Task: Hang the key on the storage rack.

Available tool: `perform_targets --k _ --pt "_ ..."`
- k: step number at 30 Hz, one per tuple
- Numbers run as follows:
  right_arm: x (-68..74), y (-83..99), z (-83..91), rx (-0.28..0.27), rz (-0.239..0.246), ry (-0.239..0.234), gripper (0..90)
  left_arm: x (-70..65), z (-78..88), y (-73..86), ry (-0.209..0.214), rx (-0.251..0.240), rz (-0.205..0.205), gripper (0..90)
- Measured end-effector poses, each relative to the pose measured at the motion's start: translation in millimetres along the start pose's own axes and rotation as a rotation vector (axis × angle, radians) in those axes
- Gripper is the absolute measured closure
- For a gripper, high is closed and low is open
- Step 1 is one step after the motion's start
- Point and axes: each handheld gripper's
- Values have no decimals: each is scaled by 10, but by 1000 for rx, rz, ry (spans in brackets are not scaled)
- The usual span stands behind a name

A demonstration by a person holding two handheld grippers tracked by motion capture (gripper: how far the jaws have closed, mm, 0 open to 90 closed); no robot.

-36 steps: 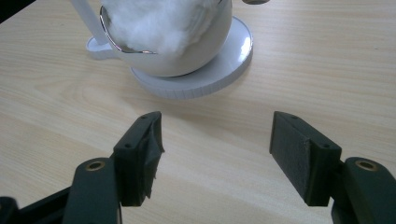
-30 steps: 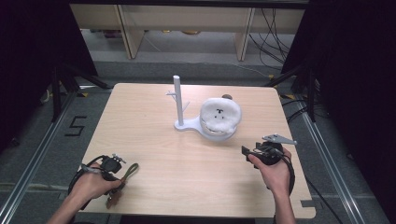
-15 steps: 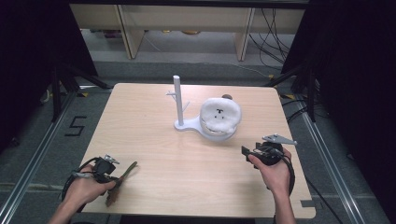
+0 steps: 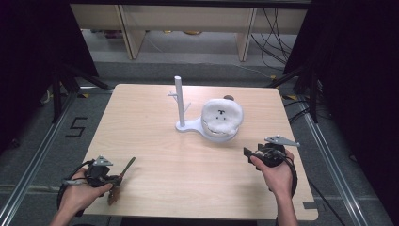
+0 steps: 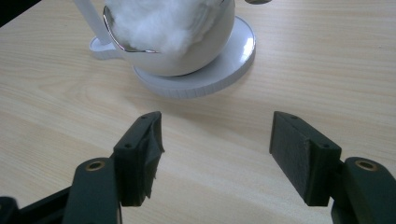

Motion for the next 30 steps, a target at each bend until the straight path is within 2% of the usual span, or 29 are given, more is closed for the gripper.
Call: perform_targets --k 1,2,3,4,5,8,11,12,13,14,15,17,18,19,20,22,23,24,25,26,27,28,29,30 --pt "0 0 1 -1 -1 0 355 -6 -2 8 -2 -34 14 786" --pt "-1 1 0 -5 -1 -3 354 10 11 16 -1 -53 3 786" --pt "-1 1 0 -5 -1 -3 354 10 11 16 -1 -53 3 786" --pt "2 2 4 -6 -8 -15 354 9 9 23 -6 -77 6 785" --pt "2 2 4 -6 -8 -15 354 19 19 25 6 -69 -2 785" --pt "-10 3 3 -9 4 -6 354 38 31 42 2 -113 -14 784" --pt "-2 8 4 -8 -10 -11 354 38 44 44 -17 -140 -19 785" --pt "-34 3 0 -14 26 -8 354 14 41 39 -9 -185 6 786" --pt "-34 3 -1 -14 26 -4 354 -3 34 31 -1 -209 19 786" --pt "-32 3 0 -12 27 -5 354 -3 34 31 -1 -209 19 785" --pt "-32 3 0 -12 27 -5 354 -27 22 28 1 -243 39 785" --pt "-29 4 1 -12 27 -3 354 -31 33 20 3 -242 34 786" --pt "-29 4 2 -10 29 -6 354 -39 48 15 -3 -259 53 786" --pt "-29 4 2 -10 29 -6 354 -39 48 15 -3 -259 53 786" --pt "-27 5 1 -5 29 -5 354 -35 53 6 -9 -294 58 786" --pt "-29 6 -3 0 32 6 354 -34 60 0 -8 -299 57 786" --pt "-28 6 -4 1 31 3 354 -42 46 -24 -5 -358 61 786" --pt "-29 6 -4 2 32 5 354 -44 63 -21 -10 -336 63 786" --pt "-29 6 -4 2 32 5 354 -44 63 -21 -10 -336 63 786" --pt "-28 6 -2 1 31 5 354 -58 59 -34 -7 -369 75 786" --pt "-26 6 -3 -7 30 -1 354 -64 72 -41 -11 -375 78 786" --pt "-25 6 1 -4 29 -5 354 -40 77 -67 -24 -410 31 787" --pt "-25 6 1 -4 29 -5 354 -40 77 -67 -24 -410 31 787" --pt "-25 6 2 -4 30 -6 354 -54 87 -69 -15 -406 54 787"
Point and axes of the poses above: each handheld gripper's, and its own axes: z roughly backward along the jaws, y roughly out of its underside, x roughly to its left, and after that the axes turned 12 degrees about x, right-handed
